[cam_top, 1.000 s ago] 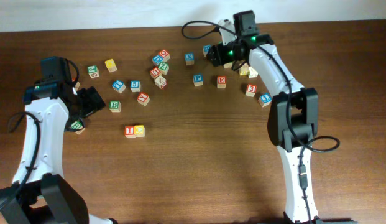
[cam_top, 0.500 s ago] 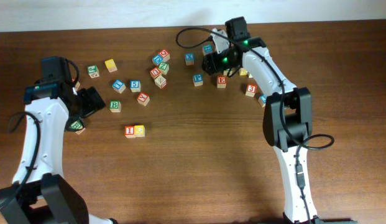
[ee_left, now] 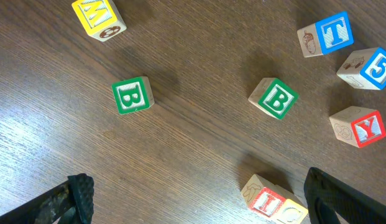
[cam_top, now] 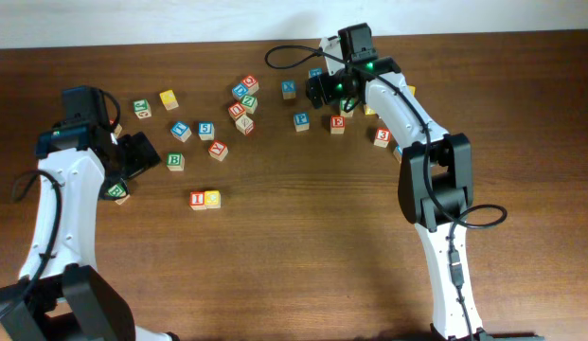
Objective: Spell out ICRA
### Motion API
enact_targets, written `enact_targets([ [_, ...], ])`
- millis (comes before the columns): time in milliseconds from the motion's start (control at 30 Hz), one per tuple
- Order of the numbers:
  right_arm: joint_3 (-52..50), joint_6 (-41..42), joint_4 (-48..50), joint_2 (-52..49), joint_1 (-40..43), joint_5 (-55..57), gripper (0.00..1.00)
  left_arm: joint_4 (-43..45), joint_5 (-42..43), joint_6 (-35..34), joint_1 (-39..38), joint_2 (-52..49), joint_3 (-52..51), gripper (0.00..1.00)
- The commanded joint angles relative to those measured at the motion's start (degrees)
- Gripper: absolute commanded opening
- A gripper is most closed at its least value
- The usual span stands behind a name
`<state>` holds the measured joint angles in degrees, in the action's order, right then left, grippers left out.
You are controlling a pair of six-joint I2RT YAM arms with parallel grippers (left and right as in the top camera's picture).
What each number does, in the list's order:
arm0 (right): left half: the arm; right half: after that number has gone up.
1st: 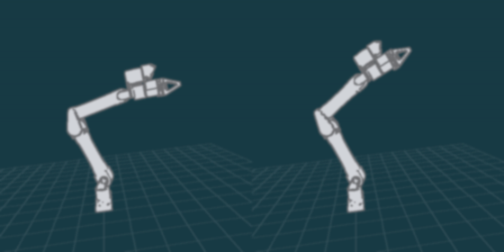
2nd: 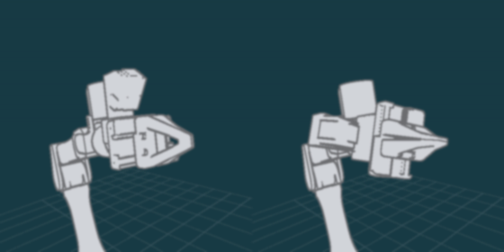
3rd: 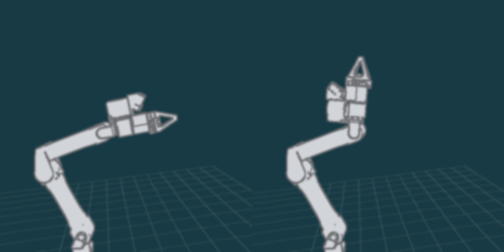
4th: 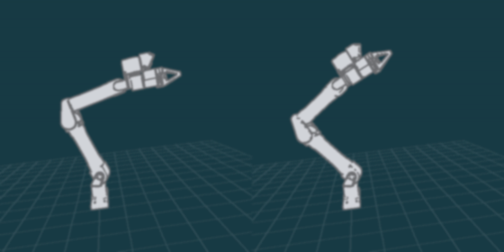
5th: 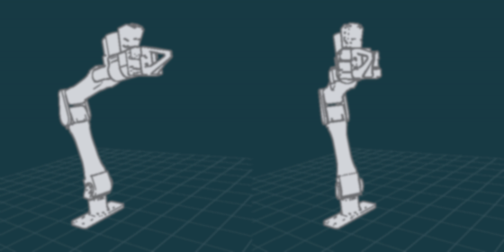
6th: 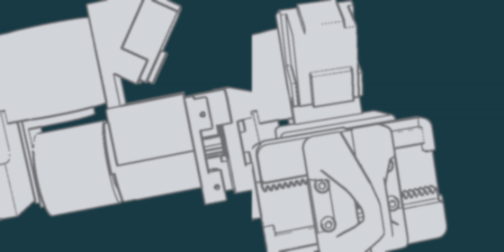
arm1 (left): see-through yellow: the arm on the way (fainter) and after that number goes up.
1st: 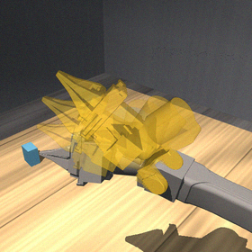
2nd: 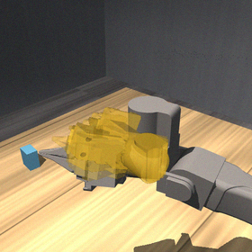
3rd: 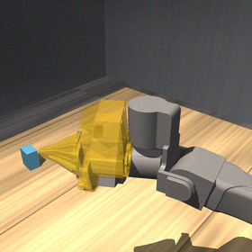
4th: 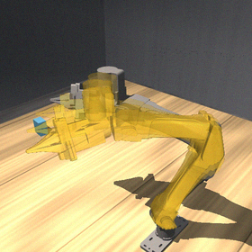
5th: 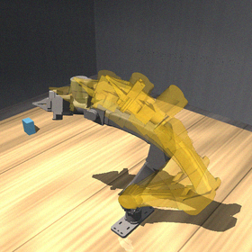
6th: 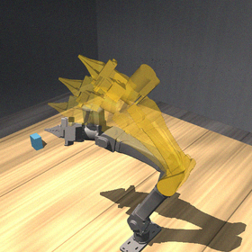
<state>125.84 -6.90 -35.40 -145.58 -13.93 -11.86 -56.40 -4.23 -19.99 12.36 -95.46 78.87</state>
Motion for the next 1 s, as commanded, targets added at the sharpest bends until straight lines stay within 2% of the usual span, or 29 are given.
enact_targets([
  [0, 0.8, -0.2, 0.1, -0.4, -0.3, -3.4, 0.98, 0.0, 0.4, -0.3, 0.2, 0.2, 0.1, 0.99],
  [167, 0.8, -0.2, -0.5, -0.4, -0.4, -7.3, 0.98, 0.0, 0.4, -0.3, 0.2, 0.2, 0.1, 0.99],
  [633, 0.8, -0.2, -3.3, -0.4, -0.4, -7.2, 0.99, 0.0, 0.4, -0.3, 0.2, 0.2, 0.1, 0.99],
  [967, 0.8, -0.2, 0.5, -0.4, -0.4, -7.2, 0.98, 0.0, 0.4, -0.3, 0.2, 0.2, 0.1, 0.99],
])
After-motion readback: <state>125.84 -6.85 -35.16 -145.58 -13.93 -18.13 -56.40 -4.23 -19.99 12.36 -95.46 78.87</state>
